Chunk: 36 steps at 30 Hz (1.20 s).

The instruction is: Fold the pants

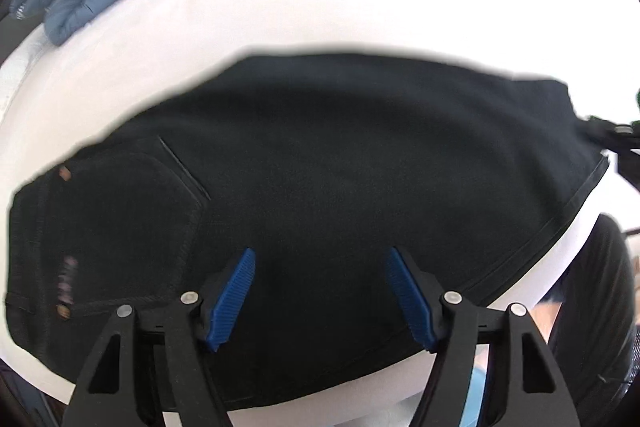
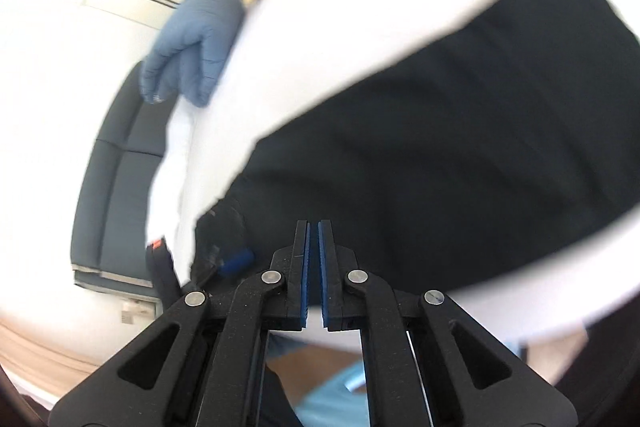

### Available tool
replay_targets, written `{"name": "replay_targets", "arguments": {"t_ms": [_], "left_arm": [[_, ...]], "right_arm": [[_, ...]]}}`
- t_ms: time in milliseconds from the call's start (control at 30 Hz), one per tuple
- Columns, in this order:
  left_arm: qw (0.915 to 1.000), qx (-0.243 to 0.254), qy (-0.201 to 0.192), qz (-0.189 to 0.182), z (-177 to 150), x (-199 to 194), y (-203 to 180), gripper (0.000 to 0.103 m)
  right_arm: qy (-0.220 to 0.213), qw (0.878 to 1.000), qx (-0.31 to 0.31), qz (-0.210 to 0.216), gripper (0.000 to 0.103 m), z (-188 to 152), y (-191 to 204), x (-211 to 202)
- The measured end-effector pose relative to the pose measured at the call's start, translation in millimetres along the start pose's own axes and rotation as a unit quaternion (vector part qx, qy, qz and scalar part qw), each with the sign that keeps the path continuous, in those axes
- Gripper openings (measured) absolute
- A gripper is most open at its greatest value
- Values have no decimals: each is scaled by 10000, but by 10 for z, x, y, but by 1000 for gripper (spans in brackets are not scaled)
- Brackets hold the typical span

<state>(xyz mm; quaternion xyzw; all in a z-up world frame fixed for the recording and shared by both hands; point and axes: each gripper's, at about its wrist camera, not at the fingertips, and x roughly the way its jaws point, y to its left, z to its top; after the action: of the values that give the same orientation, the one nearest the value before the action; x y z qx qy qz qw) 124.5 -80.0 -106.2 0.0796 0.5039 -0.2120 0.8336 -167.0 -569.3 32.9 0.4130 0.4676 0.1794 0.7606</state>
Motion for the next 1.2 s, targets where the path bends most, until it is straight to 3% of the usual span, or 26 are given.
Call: {"name": "replay_targets", "arguments": {"t_ms": [67,133,200,267,333,400,500,633,800,900,933,967,1033,1133,1200], "left_arm": [[9994,-180,-257,-162,146,-132,24,71],[9968,-410,-371,-585,300,-118,50,61],[9936,-551,-221,-966,441,78,45,29],[9911,-702,-8,-1131,509,348,48,17],[9879,-886,230,-1250,517,580,75,11],[9864,-1065,274,-1223,480,717,119,5],[9805,-1340,249,-1416,418,733,213,2],[9829,-1232,243,-1349,356,693,210,4],[9820,-1300,186,-1358,314,735,249,5],[9829,-1279,154,-1312,332,733,281,5],[9829,-1285,145,-1309,337,729,295,5],[9829,-1296,127,-1304,328,729,299,5],[9830,-1293,104,-1296,292,736,294,5],[9835,-1276,102,-1275,280,735,287,5],[9846,-1239,105,-1229,274,724,277,5]], "right_arm": [[117,9993,186,295,3,93,-69,220],[287,9963,420,699,3,140,-169,530],[385,9954,601,645,3,157,-306,709],[421,9953,777,398,3,128,-547,752],[379,9931,1093,199,0,189,-656,961],[140,9904,1330,345,0,165,-823,914],[-415,9908,1290,-42,0,228,-1030,543],[-1209,9793,1601,-261,0,254,-1407,6],[-2378,9442,2169,-694,0,180,-1940,-942],[-2824,9219,2051,-1681,0,212,-1838,-1467],[-3019,9161,2110,-1583,6,190,-1781,-1615],[-3111,9192,2038,-1296,6,189,-1699,-1674],[-2943,9372,1652,-879,6,236,-1441,-1564],[-2087,9727,1009,-49,6,306,-922,-875],[-1362,9880,684,243,6,276,-631,-233]]}}
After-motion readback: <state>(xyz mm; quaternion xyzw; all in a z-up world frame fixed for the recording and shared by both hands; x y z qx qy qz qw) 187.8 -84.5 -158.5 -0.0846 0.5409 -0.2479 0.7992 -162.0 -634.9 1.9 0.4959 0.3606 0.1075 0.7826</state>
